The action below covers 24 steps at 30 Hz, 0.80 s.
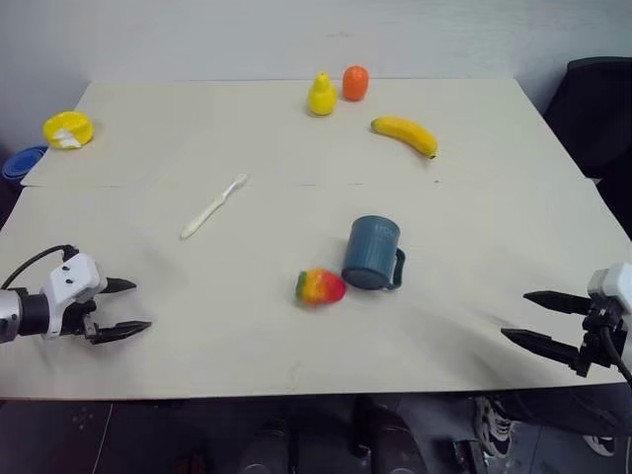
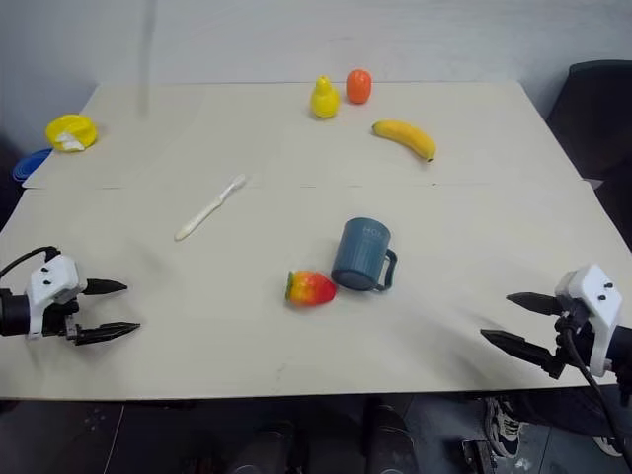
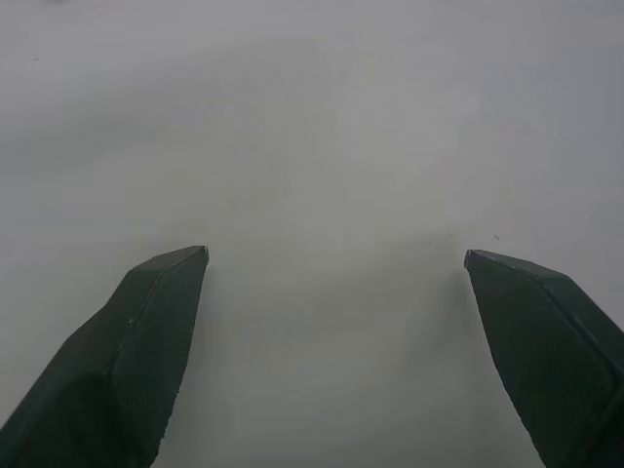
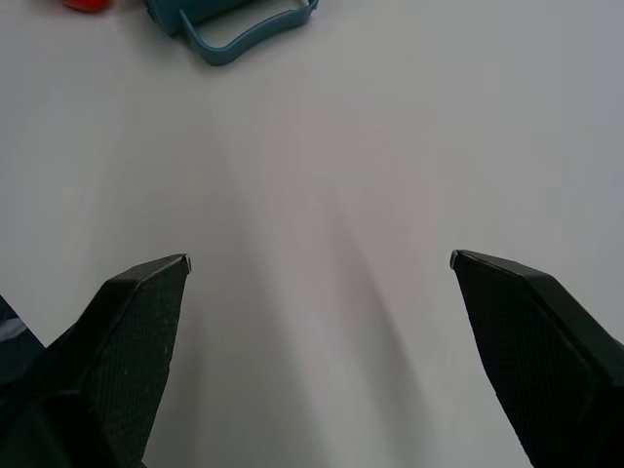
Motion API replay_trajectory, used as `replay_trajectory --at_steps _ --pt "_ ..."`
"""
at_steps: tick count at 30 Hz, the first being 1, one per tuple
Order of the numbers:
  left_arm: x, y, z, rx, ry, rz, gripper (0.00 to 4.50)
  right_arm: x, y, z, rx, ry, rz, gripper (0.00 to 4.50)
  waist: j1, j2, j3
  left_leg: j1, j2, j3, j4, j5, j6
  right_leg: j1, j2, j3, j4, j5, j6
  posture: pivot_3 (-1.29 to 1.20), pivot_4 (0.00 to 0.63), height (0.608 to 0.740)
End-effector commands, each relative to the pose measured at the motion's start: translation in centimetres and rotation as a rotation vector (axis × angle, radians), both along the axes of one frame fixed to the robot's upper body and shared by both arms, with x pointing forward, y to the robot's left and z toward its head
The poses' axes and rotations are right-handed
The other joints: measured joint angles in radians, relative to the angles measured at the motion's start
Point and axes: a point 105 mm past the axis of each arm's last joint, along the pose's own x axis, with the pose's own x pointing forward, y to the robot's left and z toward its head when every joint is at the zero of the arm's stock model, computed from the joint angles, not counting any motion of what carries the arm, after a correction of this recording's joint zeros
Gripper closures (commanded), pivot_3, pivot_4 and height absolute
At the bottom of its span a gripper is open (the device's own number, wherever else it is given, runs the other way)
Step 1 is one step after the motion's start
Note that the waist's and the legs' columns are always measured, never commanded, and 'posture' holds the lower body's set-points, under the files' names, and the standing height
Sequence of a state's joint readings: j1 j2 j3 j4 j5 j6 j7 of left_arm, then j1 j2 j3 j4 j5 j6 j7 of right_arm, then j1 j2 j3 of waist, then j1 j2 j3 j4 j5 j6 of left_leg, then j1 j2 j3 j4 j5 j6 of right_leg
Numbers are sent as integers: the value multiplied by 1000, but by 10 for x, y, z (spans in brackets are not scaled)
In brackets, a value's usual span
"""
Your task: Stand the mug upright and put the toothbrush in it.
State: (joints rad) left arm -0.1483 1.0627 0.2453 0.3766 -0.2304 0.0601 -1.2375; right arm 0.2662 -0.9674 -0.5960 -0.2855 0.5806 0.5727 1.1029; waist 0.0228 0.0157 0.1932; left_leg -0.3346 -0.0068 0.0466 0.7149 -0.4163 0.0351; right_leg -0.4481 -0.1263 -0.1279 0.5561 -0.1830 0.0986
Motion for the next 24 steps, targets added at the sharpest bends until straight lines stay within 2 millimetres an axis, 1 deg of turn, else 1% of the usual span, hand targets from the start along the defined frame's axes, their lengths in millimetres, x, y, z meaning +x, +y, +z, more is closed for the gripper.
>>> replay_trajectory --at_steps 1,5,10,14,24 --pt "-2 6 2 54 -2 -10 0 -3 7 5 6 -33 12 40 0 0 0 0 0 0 0 0 0 0 0 0 0 0 0 0 150 740" --pt "1 6 3 37 -18 -4 0 -1 5 4 -13 -54 -10 40 -1 0 0 1 0 2 0 0 0 0 1 2 0 0 0 0 150 740" --pt "6 -4 9 -15 -43 -13 0 2 3 6 -18 -74 -25 40 -1 0 0 1 1 2 1 0 0 0 1 2 2 0 0 0 150 740" --pt "9 -6 10 -25 -47 -12 0 4 3 7 -22 -83 -31 40 -1 0 0 1 1 2 1 0 0 0 1 2 2 0 0 0 150 740" --pt "9 -12 10 -66 -19 -22 0 -3 4 3 0 -51 -34 40 0 0 0 1 1 4 1 0 0 0 2 3 2 0 0 0 150 740"
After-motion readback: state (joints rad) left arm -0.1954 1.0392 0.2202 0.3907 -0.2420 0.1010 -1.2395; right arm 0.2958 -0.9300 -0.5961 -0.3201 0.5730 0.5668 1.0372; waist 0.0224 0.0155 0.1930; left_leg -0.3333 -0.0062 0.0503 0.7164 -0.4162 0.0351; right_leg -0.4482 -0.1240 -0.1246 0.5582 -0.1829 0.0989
